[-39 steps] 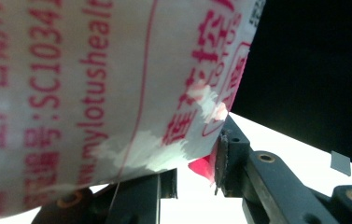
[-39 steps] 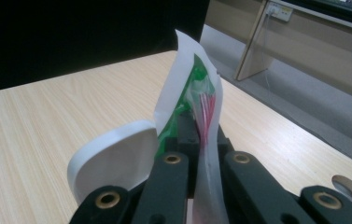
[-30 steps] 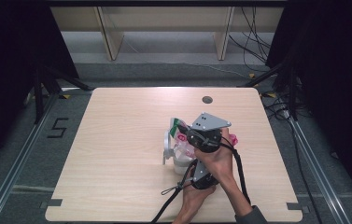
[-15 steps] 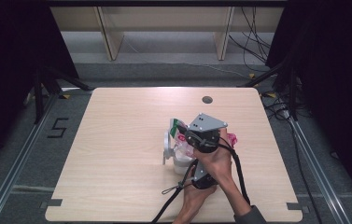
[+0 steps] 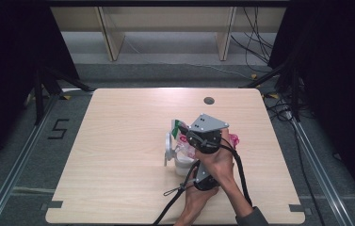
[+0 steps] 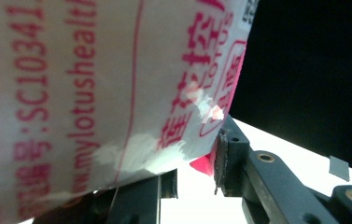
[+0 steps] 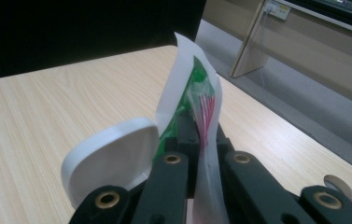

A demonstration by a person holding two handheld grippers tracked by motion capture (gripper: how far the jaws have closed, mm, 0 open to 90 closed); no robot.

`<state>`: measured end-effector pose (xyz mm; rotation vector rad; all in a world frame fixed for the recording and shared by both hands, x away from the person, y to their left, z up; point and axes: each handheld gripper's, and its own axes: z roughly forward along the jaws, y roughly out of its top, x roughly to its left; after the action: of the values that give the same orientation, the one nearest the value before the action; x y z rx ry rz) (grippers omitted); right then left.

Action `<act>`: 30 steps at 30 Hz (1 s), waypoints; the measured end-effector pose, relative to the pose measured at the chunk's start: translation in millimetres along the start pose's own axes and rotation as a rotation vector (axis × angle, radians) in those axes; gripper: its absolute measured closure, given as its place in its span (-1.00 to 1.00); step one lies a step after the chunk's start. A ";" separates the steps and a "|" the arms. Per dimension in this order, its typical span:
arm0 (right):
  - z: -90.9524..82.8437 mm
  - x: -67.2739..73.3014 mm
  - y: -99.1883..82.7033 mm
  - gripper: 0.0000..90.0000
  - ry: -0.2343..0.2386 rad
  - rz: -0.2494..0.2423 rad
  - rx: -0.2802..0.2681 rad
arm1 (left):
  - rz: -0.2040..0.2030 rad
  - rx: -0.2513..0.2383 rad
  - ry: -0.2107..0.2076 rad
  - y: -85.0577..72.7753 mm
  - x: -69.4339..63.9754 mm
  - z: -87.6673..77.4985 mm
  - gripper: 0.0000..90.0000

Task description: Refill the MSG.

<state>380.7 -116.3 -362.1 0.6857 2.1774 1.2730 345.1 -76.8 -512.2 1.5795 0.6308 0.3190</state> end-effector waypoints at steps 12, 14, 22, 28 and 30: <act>0.1 -0.1 1.2 0.99 0.004 0.008 -0.012 | 0.018 0.006 0.005 1.1 1.3 -1.2 0.63; 1.4 1.3 1.1 0.99 -0.006 -0.010 -0.004 | -0.002 -0.005 0.002 0.5 0.2 -0.6 0.63; 2.7 0.6 0.8 0.99 -0.005 -0.014 0.000 | -0.052 -0.004 -0.014 -1.1 -3.4 0.6 0.63; -0.4 1.0 2.6 0.99 0.005 0.010 -0.006 | 0.006 -0.010 0.008 1.6 0.3 -1.1 0.63; 1.3 1.6 2.3 0.99 -0.001 -0.010 -0.012 | 0.008 -0.007 0.010 0.7 0.6 -1.1 0.63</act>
<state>380.8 -113.4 -360.9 0.6695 2.1681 1.2783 345.1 -75.5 -511.5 1.5752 0.6300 0.3347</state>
